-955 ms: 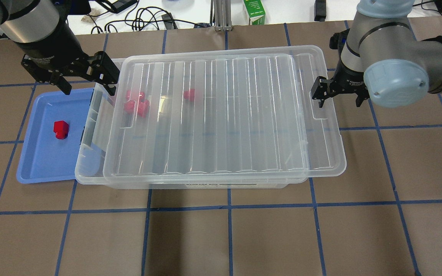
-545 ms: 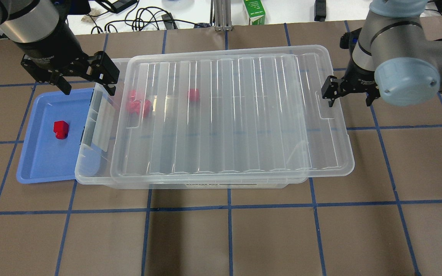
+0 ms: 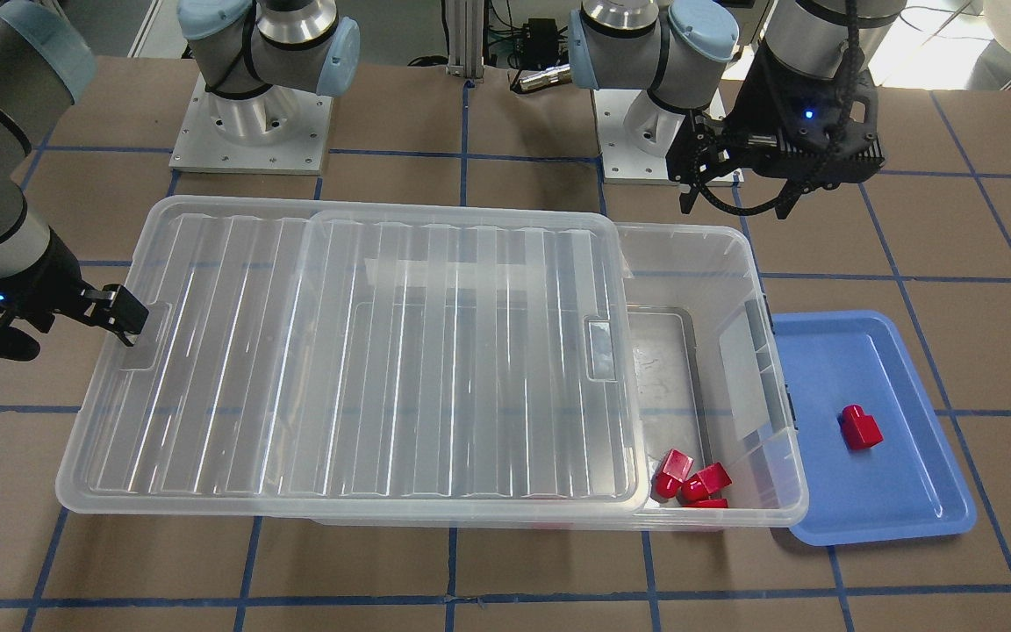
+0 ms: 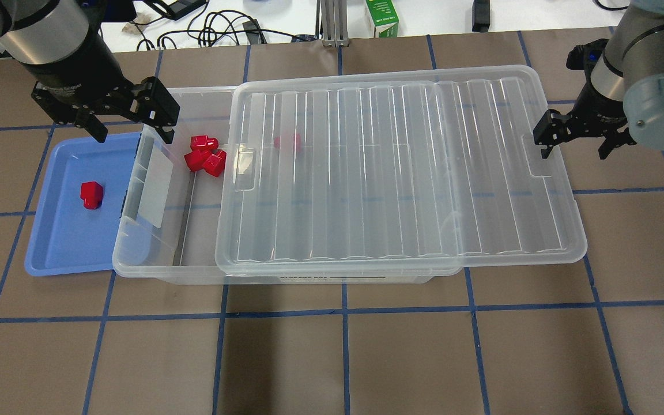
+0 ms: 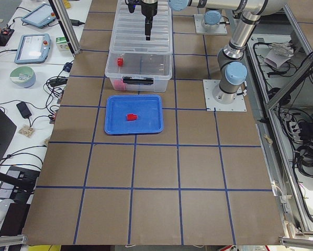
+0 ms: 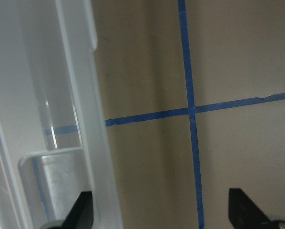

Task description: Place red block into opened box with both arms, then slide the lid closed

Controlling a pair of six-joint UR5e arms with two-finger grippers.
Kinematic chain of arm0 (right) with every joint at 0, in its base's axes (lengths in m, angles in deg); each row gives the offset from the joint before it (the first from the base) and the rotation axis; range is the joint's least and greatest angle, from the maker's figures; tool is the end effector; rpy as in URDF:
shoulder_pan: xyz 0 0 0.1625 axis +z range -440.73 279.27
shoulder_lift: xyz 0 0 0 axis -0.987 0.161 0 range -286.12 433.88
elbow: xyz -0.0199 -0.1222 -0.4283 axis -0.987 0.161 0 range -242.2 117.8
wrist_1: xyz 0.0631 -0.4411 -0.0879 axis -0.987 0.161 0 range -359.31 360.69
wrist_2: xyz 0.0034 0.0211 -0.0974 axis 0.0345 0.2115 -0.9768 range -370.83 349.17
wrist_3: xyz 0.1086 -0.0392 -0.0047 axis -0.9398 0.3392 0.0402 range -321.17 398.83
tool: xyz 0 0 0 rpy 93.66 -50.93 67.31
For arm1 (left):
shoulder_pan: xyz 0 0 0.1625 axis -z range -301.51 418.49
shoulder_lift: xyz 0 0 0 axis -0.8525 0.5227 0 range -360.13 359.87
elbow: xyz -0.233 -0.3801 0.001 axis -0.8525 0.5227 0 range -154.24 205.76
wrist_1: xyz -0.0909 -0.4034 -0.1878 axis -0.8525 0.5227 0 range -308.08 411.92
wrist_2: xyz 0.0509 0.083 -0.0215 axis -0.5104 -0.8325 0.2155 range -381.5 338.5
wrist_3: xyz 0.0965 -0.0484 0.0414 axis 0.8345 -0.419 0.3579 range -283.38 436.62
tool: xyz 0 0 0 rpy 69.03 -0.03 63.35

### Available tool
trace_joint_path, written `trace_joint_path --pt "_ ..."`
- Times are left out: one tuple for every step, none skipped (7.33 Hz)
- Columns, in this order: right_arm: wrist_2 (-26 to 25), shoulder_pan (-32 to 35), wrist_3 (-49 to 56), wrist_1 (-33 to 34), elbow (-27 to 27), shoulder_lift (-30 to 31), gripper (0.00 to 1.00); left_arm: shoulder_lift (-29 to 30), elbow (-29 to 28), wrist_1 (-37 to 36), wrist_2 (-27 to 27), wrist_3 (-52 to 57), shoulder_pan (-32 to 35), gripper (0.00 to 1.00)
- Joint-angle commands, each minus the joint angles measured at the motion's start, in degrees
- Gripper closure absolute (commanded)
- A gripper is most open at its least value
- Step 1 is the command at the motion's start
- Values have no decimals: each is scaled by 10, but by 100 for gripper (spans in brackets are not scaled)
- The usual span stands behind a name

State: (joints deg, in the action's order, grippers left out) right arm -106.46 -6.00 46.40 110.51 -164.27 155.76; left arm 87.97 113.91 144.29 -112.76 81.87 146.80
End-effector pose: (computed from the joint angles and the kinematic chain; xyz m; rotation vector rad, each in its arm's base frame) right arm -0.0323 -0.5815 0.3384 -0.2038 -3.0395 -0.0395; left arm -0.1155 -0.5246 0.5233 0.0964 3.1165 -0.0355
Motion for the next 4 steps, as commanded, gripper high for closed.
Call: trace_joint_path --pt "-2 -14 1 -1 0 0 0 1 0 0 -1 0 -1 0" --pt "-2 -22 1 -1 -1 1 0 5 0 0 -6 8 -3 0" --pt "-2 -29 1 -2 -1 3 0 8 -1 -2 -6 3 -21 0" --pt "-3 -30 1 -1 -1 3 0 18 -15 -18 -2 15 -80 0"
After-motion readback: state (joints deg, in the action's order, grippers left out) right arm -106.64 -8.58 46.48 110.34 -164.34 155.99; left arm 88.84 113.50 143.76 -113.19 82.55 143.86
